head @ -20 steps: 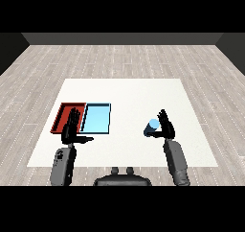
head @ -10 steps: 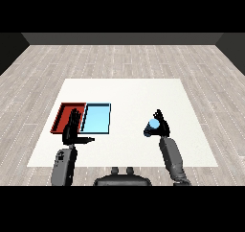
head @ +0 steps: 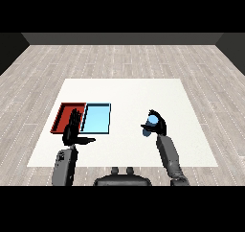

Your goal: Pick the blue can and put it in the blue box

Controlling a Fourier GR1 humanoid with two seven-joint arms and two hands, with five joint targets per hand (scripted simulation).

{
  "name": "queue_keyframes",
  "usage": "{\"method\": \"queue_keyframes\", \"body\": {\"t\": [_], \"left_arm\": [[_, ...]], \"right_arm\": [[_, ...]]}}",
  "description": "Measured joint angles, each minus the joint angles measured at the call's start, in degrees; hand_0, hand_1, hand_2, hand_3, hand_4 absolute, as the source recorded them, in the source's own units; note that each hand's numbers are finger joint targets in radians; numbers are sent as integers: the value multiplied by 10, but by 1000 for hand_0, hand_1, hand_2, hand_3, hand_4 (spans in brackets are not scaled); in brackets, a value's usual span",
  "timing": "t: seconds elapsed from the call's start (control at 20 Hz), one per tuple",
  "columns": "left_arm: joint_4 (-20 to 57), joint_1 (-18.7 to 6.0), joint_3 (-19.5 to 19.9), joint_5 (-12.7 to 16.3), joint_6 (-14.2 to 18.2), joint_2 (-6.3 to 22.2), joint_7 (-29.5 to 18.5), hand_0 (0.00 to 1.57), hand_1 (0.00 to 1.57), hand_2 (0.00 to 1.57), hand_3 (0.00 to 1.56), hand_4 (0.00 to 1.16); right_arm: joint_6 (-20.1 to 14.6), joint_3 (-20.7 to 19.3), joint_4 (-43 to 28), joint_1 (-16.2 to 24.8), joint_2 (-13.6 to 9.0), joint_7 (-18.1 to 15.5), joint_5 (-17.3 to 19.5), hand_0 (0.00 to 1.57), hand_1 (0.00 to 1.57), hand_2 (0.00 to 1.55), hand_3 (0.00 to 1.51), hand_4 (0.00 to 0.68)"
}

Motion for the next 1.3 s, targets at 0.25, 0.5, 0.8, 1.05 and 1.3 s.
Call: {"method": "queue_keyframes", "body": {"t": [0.25,0.5,0.8,1.05,1.3], "left_arm": [[11,3,-1,-2,-2,-3,-12,0,0,0,0,0],[-10,12,-1,-1,-7,4,-4,0,0,0,0,0],[-6,15,-16,-19,-5,0,-8,0,0,0,0,0],[2,-1,-35,-17,-3,-9,7,0,0,0,0,0],[10,-27,-62,4,2,-22,52,0,0,0,0,0]], "right_arm": [[-26,13,-28,14,-6,18,14,1533,1533,1487,1454,597],[-41,42,-88,33,-8,58,33,1483,1483,1461,1426,623],[-70,90,-175,19,6,98,50,1483,1483,1478,1446,630],[-83,128,-237,9,12,117,61,1456,1456,1457,1437,634],[-94,155,-267,-3,16,133,67,1500,1500,1467,1442,636]]}}
